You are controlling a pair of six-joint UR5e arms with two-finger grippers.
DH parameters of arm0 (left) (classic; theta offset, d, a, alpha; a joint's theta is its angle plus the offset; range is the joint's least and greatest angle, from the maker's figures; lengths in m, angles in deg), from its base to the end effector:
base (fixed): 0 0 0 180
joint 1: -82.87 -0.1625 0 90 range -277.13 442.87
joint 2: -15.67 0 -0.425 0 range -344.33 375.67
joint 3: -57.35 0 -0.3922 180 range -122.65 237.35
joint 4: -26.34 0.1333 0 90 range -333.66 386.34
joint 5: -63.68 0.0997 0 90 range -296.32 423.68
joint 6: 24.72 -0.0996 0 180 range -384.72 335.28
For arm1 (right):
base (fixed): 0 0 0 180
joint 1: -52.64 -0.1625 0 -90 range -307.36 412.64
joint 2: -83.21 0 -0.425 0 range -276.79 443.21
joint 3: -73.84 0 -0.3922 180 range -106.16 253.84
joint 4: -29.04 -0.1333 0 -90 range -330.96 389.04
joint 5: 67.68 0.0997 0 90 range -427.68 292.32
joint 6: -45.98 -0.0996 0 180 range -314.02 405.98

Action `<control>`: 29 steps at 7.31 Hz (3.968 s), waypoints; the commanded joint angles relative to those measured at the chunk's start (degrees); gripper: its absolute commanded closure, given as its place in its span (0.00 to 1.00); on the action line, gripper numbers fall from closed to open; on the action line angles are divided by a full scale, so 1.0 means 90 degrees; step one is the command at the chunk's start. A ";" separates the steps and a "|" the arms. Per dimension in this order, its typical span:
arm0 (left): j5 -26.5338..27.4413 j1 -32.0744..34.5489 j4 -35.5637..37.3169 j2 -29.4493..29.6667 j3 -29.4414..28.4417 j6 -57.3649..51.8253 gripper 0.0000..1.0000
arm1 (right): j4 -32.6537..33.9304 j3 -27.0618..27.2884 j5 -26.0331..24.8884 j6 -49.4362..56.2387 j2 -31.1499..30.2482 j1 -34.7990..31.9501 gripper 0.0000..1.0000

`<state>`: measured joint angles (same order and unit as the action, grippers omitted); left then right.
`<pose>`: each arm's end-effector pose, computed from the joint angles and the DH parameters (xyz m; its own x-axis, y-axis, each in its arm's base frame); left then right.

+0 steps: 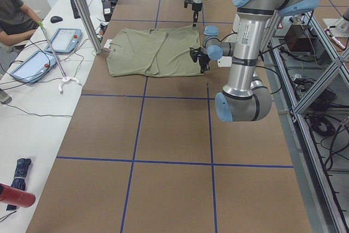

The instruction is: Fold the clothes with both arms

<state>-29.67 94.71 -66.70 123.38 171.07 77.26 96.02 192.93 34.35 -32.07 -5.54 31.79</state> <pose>0.5260 -0.2405 0.3089 0.6490 -0.3478 -0.6766 0.3061 0.9336 -0.1862 -0.4136 -0.2779 0.3674 0.5853 0.0062 0.8108 -0.0722 0.9964 0.0445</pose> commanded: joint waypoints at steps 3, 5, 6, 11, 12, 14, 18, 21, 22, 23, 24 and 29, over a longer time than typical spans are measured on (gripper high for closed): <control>-0.0028 0.0256 0.0024 -0.0072 0.0322 -0.0208 1.00 | 0.0000 0.0126 0.0001 0.0000 -0.0041 -0.0008 1.00; -0.0008 0.0130 0.0451 -0.0238 0.0897 -0.0228 1.00 | 0.0000 0.0457 0.0175 0.0000 -0.0206 -0.0027 1.00; -0.0008 -0.0112 0.0966 -0.0259 0.1335 -0.0209 1.00 | 0.0000 0.0633 0.0302 0.0000 -0.0372 -0.0027 1.00; -0.0008 -0.1275 0.2288 -0.0249 0.2568 0.0435 1.00 | 0.0010 0.1588 0.1325 -0.0147 -0.1219 -0.0037 1.00; -0.0008 -0.1461 0.2348 -0.0249 0.2618 0.0610 1.00 | 0.0010 0.1843 0.1716 -0.0147 -0.1474 -0.0047 1.00; -0.0028 -0.1366 0.2349 -0.0239 0.2677 0.0611 1.00 | 0.0010 0.1934 0.1808 -0.0156 -0.1477 -0.0018 1.00; -0.0115 0.0582 0.2349 -0.0074 0.2629 -0.0877 1.00 | 0.0000 0.0620 0.1759 -0.0069 -0.0025 -0.1381 1.00; -0.0398 0.1638 0.2329 0.0246 0.2016 -0.1670 1.00 | 0.0019 -0.0385 0.1739 -0.0059 0.1242 -0.2427 1.00; -0.0399 0.2039 0.2329 0.0549 0.1549 -0.1886 1.00 | 0.0019 -0.1067 0.1739 -0.0049 0.1944 -0.2758 1.00; -0.0409 0.2401 0.2310 0.0784 0.1196 -0.2266 1.00 | 0.0019 -0.1712 0.1739 -0.0030 0.2502 -0.3013 1.00; -0.0525 0.2830 0.2261 0.0922 0.0864 -0.2666 1.00 | 0.0019 -0.2299 0.1720 0.0087 0.2914 -0.3209 1.00; -0.0516 0.3313 -0.0422 0.1635 -0.2416 -0.2758 1.00 | -0.0290 -0.4936 0.1545 0.0146 0.4205 -0.3241 1.00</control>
<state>-34.35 124.36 -65.53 136.63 155.56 52.21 95.42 154.21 48.99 -30.91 30.54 2.46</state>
